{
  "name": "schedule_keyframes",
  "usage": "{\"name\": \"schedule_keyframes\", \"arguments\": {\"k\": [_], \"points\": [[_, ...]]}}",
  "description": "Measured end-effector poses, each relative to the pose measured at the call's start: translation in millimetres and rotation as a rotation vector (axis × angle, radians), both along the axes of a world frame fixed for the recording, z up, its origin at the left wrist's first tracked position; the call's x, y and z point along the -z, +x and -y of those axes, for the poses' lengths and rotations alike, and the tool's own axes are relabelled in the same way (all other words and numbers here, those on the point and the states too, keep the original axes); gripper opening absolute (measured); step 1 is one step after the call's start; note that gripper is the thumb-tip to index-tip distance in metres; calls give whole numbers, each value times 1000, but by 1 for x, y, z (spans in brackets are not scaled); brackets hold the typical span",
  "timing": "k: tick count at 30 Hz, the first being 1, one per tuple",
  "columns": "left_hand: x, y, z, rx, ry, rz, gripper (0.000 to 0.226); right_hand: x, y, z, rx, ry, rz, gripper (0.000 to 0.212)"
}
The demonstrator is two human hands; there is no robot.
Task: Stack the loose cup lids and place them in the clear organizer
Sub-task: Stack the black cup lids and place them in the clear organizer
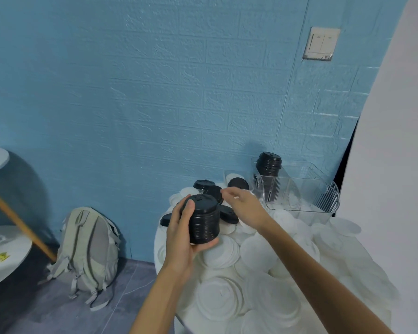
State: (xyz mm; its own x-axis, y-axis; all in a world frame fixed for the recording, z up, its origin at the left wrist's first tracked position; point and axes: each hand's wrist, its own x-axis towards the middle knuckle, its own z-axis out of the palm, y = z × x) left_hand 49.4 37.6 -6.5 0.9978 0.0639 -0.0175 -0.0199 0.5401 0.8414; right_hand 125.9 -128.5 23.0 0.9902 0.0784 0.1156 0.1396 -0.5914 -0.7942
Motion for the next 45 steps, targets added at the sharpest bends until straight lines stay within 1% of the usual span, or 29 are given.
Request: {"name": "schedule_keyframes", "arguments": {"k": [2,4,6,8,10,15,20,27,32,36,40,43,45], "points": [[1,0,-3,-8,7,-7,52,13,13,3,18,-189,12,39],[1,1,-5,-11,4,-13,55,21,18,2,34,-295,16,41],[1,1,-4,-6,0,-14,55,28,23,0,49,-401,23,49],[1,1,-4,-2,-3,-11,55,33,26,-1,73,-604,20,58],[2,1,-3,0,-4,-7,55,37,29,-3,97,-767,16,62],[1,0,-3,-6,-1,2,51,43,33,-5,126,-879,-20,61],[2,-1,-4,-9,6,-7,50,42,30,-6,96,-897,-36,52],[4,-1,-2,-5,4,-26,51,39,24,-4,52,-861,-93,48],[5,1,-2,-6,-1,-27,46,38,24,-1,52,-842,-89,52],[4,1,-2,-7,9,-21,46,33,23,0,108,-740,-25,59],[3,0,-2,0,13,-13,46,25,18,2,163,-494,64,57],[3,1,-1,15,16,-17,50,8,5,1,111,-124,107,46],[4,1,1,29,20,-24,54,-4,-10,-4,27,132,95,36]]}}
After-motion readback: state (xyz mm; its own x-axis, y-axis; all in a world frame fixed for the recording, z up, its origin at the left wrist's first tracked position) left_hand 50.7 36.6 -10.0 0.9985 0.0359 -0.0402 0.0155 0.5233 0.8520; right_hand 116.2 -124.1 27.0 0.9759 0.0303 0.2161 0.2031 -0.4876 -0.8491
